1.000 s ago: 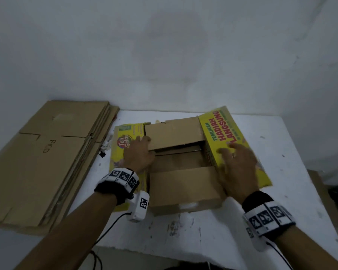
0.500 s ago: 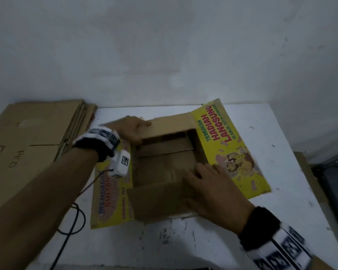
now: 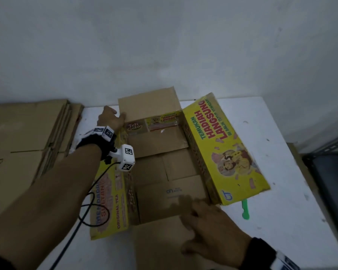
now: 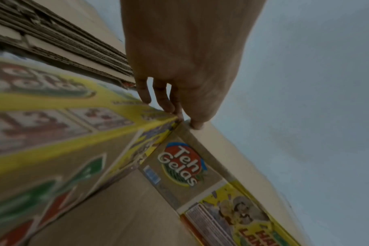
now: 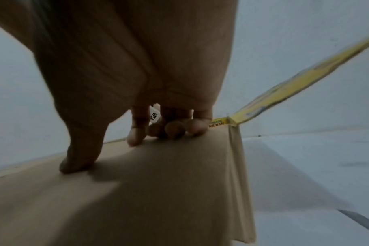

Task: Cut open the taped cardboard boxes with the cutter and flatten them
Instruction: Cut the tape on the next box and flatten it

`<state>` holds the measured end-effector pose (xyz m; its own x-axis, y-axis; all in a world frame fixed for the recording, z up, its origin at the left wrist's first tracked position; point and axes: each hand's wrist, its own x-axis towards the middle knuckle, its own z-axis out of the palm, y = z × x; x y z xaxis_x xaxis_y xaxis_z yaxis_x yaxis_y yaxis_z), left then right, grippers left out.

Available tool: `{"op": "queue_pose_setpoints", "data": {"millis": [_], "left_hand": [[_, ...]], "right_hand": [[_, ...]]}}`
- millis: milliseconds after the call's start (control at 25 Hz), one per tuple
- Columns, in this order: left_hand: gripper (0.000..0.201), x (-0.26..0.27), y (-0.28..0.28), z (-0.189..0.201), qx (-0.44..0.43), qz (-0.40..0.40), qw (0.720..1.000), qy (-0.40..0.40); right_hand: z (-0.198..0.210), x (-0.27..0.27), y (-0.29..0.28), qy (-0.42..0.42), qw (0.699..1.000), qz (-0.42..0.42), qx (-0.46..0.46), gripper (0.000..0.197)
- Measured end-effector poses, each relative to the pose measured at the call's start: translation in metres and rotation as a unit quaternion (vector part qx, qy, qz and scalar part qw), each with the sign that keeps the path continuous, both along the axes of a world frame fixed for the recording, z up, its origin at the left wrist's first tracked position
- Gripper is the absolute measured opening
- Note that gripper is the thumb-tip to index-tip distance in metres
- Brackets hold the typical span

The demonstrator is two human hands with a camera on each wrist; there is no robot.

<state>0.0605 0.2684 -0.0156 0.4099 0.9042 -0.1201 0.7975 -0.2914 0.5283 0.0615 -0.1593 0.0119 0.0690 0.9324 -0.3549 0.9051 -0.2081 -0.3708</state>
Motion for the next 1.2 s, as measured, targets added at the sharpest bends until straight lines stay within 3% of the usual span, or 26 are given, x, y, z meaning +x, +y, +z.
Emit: {"op": "queue_pose_setpoints", "data": {"millis": [40,120,200,280,360,480,560,640,760,840,920,1000,1120,1200], "left_hand": [[0.04,0.008,-0.003,-0.003,0.008,-0.002,1.0,0.02],[0.036,0.02,-0.004,-0.007,0.009,-0.009,0.999,0.049],[0.042,0.021,-0.001,-0.013,-0.036,-0.017,0.999,0.035],[0.047,0.007,0.004,-0.013,-0.059,-0.049,0.997,0.001],[0.042,-0.02,0.006,-0.009,-0.05,-0.076,0.993,-0.077],[0.027,-0.075,0.0,-0.006,-0.041,-0.009,0.976,-0.216],[0.026,-0.118,-0.008,-0.012,-0.05,0.054,0.968,-0.24],[0.035,-0.158,-0.026,-0.019,-0.167,0.111,0.952,-0.231],[0.041,-0.189,-0.081,-0.015,-0.389,0.08,0.883,-0.25],[0.039,-0.195,-0.112,-0.009,-0.425,0.084,0.861,-0.267],[0.036,-0.199,-0.123,-0.011,-0.415,0.143,0.861,-0.258],[0.044,-0.204,-0.123,-0.004,-0.423,0.166,0.842,-0.29],[0.046,-0.206,-0.127,0.025,-0.458,0.143,0.809,-0.338],[0.056,-0.202,-0.131,0.043,-0.458,0.131,0.807,-0.348]], "right_hand": [[0.001,-0.003,0.005,-0.037,0.999,0.002,-0.008,0.07],[-0.003,-0.009,0.015,-0.023,0.998,-0.043,-0.042,0.1],[-0.006,-0.016,0.018,-0.037,0.995,-0.067,-0.067,0.116],[-0.002,-0.017,0.021,-0.044,0.996,-0.06,-0.048,0.112],[0.007,-0.012,0.027,0.008,0.996,-0.075,-0.05,0.091],[0.025,-0.014,0.047,0.088,0.991,-0.102,-0.009,0.059],[0.024,-0.022,0.068,0.122,0.987,-0.104,0.004,0.067],[0.014,-0.036,0.091,0.185,0.978,-0.094,-0.008,0.09],[0.001,-0.063,0.121,0.276,0.956,-0.083,-0.051,0.132],[-0.006,-0.079,0.132,0.25,0.962,-0.048,-0.094,0.144],[-0.012,-0.092,0.135,0.204,0.972,-0.046,-0.105,0.148],[-0.018,-0.101,0.132,0.178,0.98,-0.059,-0.074,0.145],[-0.018,-0.102,0.13,0.141,0.987,-0.075,0.019,0.124],[-0.008,-0.093,0.133,0.153,0.978,-0.11,0.093,0.11]]}}
